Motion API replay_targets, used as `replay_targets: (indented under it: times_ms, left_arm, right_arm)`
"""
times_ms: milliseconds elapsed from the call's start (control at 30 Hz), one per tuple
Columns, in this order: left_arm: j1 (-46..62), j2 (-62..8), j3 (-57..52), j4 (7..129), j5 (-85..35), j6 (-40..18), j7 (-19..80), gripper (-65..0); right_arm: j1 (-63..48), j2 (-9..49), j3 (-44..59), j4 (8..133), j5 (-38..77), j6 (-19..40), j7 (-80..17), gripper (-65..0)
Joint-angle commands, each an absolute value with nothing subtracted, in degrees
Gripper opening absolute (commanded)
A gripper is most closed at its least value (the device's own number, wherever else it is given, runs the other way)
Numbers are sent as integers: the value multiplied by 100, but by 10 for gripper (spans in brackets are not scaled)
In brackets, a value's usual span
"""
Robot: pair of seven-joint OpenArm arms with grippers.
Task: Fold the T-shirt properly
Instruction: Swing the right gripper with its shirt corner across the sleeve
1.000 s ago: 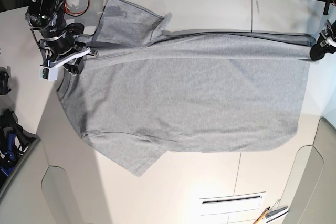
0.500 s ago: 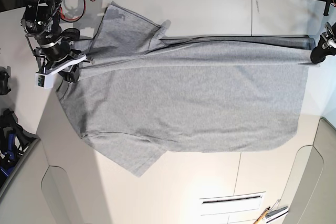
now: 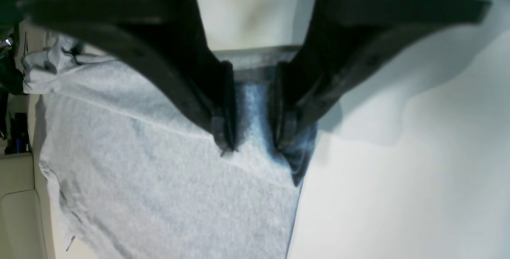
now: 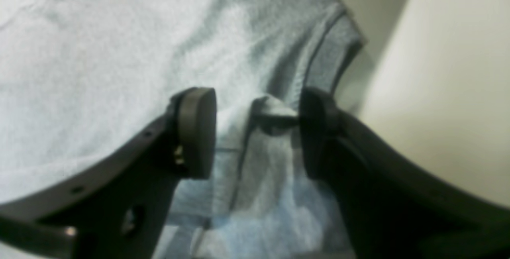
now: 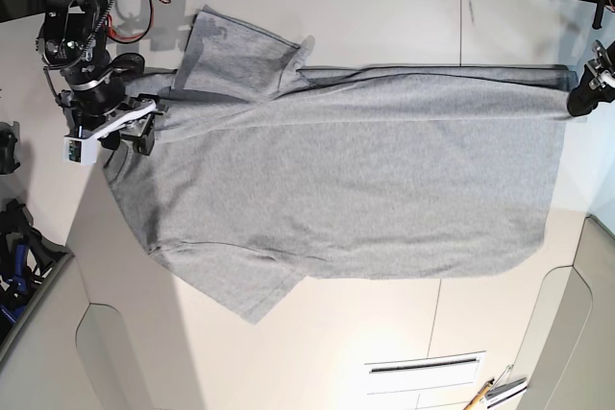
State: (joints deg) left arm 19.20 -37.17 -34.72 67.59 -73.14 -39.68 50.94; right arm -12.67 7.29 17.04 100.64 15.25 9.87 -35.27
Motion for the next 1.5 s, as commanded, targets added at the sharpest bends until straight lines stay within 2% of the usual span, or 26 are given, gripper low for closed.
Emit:
replay_targets:
  times_ms: [0, 333, 567, 733, 833, 1067, 1467]
  left_arm:
    - [1887, -3879, -3538, 6831, -7454, -4000, 4974, -456]
    - [1890, -3876, -3538, 6831, -7452, -4000, 4976, -454]
    - [1890, -3876, -3538, 6831, -7454, -4000, 4971, -454]
    - [1890, -3876, -3538, 6831, -7456, -4000, 4971, -454]
    - [1887, -3876, -3538, 6831, -7456, -4000, 4971, -454]
    - [1890, -3874, -3538, 6831, -7463, -4000, 4976, -454]
    - [1890, -3874, -3538, 6831, -7496, -4000, 4974, -454]
  right_arm:
    - [-1212, 777, 1769, 10294, 1470, 1028, -3468, -320]
    - [-1498, 777, 2412, 11500, 1374, 947, -4703, -321]
    - [-2705, 705, 2438, 11762, 2449, 1251, -4980, -321]
    - [-3505, 257, 2436, 11758, 3444, 1717, -5002, -321]
    - [-3760, 8, 2423, 11745, 3734, 1787, -5068, -321]
    - [-3741, -110, 2381, 11546, 3813, 1780, -5011, -321]
    - [-3177, -110, 2163, 10379, 3905, 1791, -5087, -321]
